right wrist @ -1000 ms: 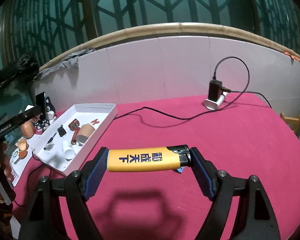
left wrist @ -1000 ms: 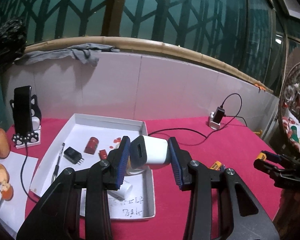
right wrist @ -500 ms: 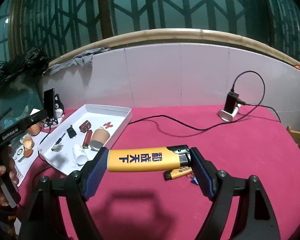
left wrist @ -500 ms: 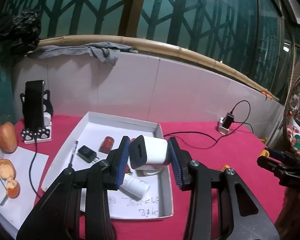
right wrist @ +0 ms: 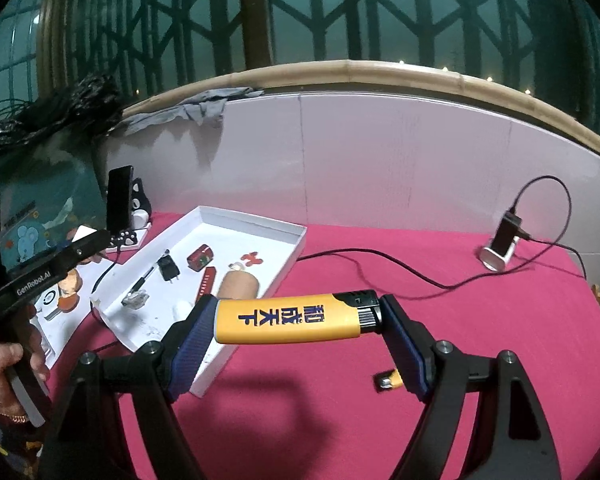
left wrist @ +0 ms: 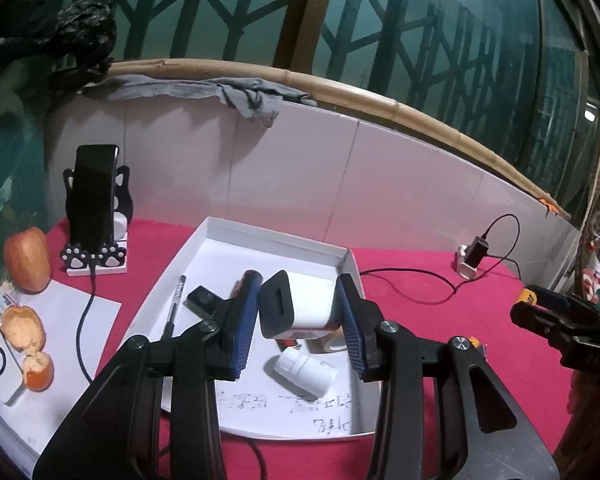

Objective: Organize rigid objects
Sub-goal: 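Carry the charger cube and yellow lighter with both grippers over the white tray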

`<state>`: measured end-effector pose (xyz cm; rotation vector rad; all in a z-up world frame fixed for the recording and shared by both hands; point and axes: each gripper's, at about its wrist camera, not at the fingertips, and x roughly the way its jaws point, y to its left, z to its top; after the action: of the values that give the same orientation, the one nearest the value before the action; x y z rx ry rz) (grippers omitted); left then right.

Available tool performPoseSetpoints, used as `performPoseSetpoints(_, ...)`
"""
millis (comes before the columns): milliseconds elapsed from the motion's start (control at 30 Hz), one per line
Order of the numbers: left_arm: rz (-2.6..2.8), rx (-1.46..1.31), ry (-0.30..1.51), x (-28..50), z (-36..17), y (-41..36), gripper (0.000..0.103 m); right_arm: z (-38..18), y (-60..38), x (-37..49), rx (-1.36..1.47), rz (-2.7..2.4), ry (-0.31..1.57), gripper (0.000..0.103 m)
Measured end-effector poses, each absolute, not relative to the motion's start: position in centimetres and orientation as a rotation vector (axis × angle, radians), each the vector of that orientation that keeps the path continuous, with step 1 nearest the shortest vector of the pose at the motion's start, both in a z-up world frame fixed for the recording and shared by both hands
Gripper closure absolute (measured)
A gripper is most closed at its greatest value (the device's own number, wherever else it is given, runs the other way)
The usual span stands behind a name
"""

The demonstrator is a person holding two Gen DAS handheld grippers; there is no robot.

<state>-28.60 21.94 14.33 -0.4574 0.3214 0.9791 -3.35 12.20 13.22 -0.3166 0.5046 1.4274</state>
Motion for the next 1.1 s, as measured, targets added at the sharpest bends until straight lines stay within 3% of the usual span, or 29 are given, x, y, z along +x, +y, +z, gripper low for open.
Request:
performPoseSetpoints(800, 1.106, -0.541, 0.362, -32.7, 10.9, 27.0, 0.065, 12.8, 21.3, -8.0, -0.425, 1.489, 0.541, 0.022)
performPoseSetpoints(1100, 1.117, -0.580, 0.451, -32.3, 8.0, 29.6, 0.065, 9.7, 26.6, -9.5, -0.487, 1.442, 0.613, 0.022)
